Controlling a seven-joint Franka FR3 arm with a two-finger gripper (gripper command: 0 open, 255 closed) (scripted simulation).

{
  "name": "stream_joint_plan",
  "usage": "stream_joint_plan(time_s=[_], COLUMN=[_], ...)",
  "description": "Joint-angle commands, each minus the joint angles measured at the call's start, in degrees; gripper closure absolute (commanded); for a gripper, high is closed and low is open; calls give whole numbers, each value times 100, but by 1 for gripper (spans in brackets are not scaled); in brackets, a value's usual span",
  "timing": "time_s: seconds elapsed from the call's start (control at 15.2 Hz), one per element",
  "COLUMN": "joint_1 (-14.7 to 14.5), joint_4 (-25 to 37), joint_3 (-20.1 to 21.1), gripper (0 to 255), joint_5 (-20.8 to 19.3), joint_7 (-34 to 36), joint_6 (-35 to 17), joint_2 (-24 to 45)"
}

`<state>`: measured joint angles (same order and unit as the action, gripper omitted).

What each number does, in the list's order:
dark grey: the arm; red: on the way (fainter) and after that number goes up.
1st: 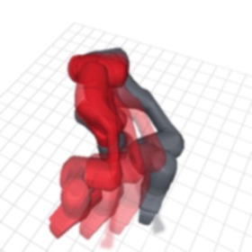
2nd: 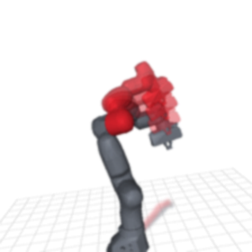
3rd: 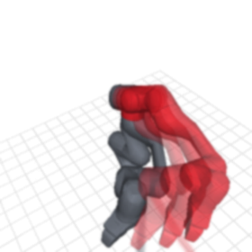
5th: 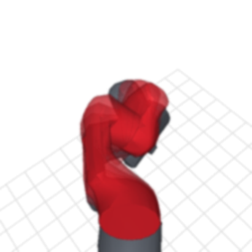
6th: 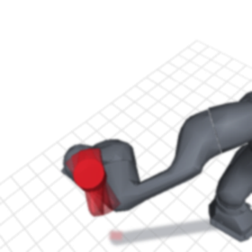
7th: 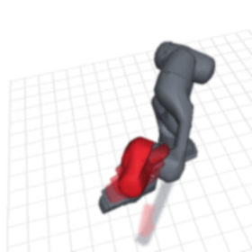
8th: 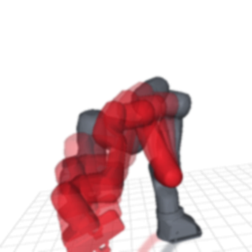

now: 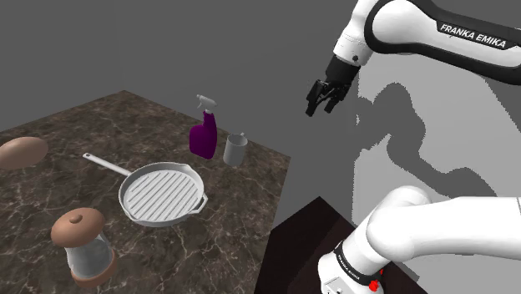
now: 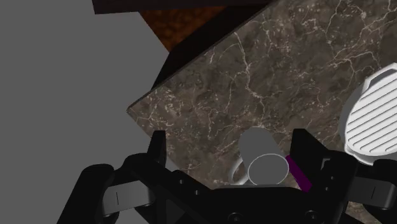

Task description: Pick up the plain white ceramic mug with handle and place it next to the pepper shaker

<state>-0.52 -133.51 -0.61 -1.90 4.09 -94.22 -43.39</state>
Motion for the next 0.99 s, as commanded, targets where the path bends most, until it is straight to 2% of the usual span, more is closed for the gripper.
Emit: stream_joint_plan(time_s=[0.0, 0.46, 0.92], joint_1=[0, -119, -193], joint_4=[0, -219, -47], joint_3=[0, 383, 751], gripper=[0, 0, 0], joint_5=[0, 173, 195], joint_7=[0, 479, 967], joint_6=[0, -1193, -2277], joint_2=[0, 983, 2249])
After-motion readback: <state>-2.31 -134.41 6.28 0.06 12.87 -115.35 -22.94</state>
